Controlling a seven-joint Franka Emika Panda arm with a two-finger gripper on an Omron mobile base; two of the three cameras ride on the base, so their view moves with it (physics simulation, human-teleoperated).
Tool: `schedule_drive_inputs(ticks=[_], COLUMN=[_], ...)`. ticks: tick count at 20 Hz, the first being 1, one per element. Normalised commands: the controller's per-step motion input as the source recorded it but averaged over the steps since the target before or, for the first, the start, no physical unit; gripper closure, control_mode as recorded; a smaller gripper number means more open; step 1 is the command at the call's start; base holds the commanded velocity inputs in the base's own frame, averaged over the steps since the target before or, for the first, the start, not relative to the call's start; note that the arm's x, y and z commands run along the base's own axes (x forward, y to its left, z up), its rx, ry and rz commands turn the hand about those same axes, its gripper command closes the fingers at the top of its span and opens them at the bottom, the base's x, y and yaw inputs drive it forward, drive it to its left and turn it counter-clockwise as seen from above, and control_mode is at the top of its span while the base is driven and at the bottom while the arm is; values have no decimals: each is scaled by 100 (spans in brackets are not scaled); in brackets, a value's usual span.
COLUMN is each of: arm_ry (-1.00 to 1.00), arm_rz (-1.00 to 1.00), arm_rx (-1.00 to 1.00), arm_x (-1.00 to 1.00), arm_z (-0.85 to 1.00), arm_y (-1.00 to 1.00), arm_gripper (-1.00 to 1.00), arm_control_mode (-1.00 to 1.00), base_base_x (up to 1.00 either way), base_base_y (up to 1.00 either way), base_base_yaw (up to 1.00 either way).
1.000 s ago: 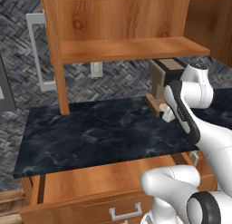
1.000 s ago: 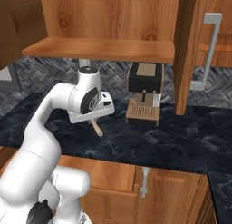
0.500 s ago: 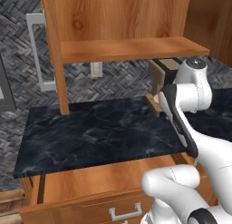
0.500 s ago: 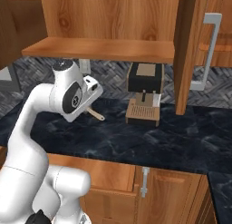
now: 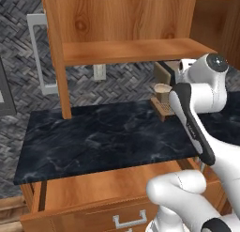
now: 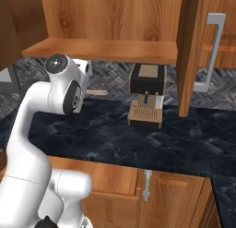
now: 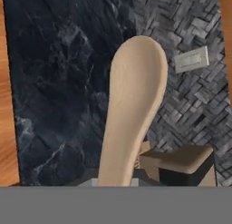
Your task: Organize the utensils by type. Pick up the wooden spoons from the counter and place them in the open cabinet. Then pick up the metallic utensils from the counter and place them in the open drawer.
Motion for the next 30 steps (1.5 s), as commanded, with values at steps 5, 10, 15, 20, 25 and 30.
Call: schedule_drive_inputs(ticks=[5, 10, 15, 20, 25, 30], arm_ry=[-7, 0, -3, -29, -25, -23], arm_rz=[26, 13, 13, 23, 16, 12], arm_rx=[-16, -19, -11, 0, 0, 0], arm_x=[37, 50, 53, 60, 50, 46], arm_z=[82, 77, 63, 14, 1, -1], arm_y=[22, 36, 34, 20, 19, 10], arm_gripper=[100, 100, 100, 100, 100, 100], arm_control_mode=[-100, -100, -100, -100, -100, -100], base_base_x=[0, 0, 0, 0, 0, 0], base_base_y=[0, 0, 0, 0, 0, 0], base_base_yaw=[0, 0, 0, 0, 0, 0])
